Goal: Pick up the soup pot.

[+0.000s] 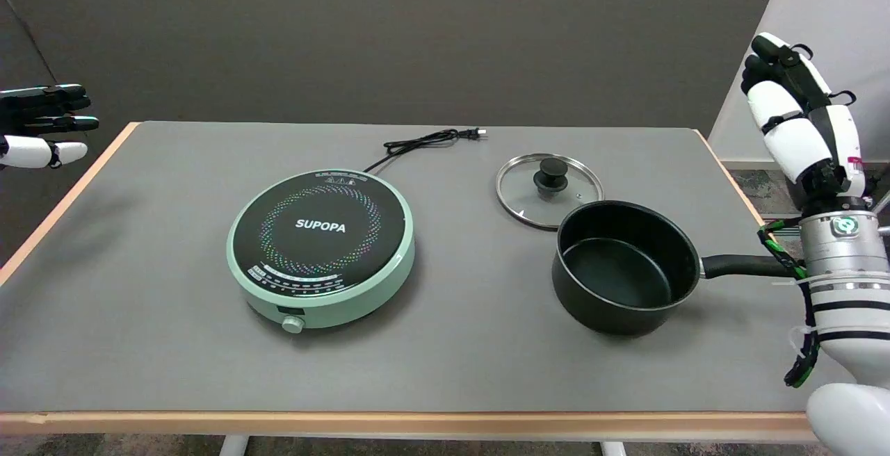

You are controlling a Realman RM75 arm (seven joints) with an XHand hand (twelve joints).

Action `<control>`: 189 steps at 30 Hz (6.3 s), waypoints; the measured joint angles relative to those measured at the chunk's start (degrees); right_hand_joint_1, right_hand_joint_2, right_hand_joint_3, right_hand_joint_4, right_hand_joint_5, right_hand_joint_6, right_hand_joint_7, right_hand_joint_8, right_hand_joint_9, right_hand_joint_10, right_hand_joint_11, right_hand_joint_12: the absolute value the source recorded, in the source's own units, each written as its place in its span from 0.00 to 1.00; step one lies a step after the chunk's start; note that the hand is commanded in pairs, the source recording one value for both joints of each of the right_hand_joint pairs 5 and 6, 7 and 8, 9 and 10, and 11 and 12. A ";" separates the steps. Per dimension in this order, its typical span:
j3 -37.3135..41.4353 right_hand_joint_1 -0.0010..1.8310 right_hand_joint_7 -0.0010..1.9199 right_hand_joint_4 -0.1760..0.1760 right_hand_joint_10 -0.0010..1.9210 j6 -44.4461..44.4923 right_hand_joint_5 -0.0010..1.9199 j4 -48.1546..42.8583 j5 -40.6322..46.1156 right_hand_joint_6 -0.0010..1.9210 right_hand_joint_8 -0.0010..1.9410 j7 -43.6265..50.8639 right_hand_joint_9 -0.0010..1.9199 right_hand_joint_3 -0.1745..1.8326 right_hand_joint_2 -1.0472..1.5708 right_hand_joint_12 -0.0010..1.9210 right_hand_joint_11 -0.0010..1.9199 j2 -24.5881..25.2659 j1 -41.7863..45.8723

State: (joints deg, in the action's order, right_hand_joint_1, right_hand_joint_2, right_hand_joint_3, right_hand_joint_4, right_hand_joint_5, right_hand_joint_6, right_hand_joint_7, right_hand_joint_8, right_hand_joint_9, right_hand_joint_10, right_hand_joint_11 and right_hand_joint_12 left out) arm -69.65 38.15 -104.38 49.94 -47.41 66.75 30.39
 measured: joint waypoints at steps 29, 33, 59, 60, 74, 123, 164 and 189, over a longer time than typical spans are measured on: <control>0.61 0.49 0.09 0.68 0.09 2.03 0.09 -1.96 -14.23 0.09 0.09 12.57 0.09 0.44 0.42 0.09 0.09 -0.24 -2.17; 0.22 0.49 0.08 0.70 0.08 2.45 0.08 -2.14 -15.86 0.08 0.08 20.60 0.08 0.45 0.39 0.08 0.08 0.41 -2.62; -8.21 0.57 0.10 0.82 0.10 21.14 0.10 -0.19 -10.26 0.10 0.10 57.98 0.10 0.44 0.42 0.10 0.10 11.08 6.60; -8.41 0.57 0.10 0.82 0.10 21.72 0.10 -0.09 -9.92 0.10 0.10 58.44 0.10 0.45 0.42 0.10 0.10 11.14 6.92; -13.29 0.59 0.16 0.84 0.16 32.39 0.16 3.59 -2.70 0.16 0.16 64.77 0.16 0.51 0.38 0.16 0.16 11.95 11.95; -11.68 0.67 0.30 0.84 0.30 18.64 0.30 13.09 10.88 0.30 0.30 67.81 0.30 0.52 0.30 0.30 0.30 1.17 7.55; 0.09 0.63 0.14 0.99 0.14 -16.31 0.14 11.76 9.60 0.14 0.14 67.44 0.14 0.56 0.22 0.14 0.14 -2.46 3.57; 1.11 0.62 0.55 0.53 0.55 -22.28 0.55 10.57 9.51 0.55 0.55 67.60 0.55 0.60 0.31 0.55 0.55 -2.70 2.81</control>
State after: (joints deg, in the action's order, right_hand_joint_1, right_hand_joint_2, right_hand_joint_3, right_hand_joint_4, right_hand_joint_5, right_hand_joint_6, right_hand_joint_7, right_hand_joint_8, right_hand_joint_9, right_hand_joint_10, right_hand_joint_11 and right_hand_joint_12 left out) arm -68.54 15.87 -93.81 59.45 20.19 64.04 33.20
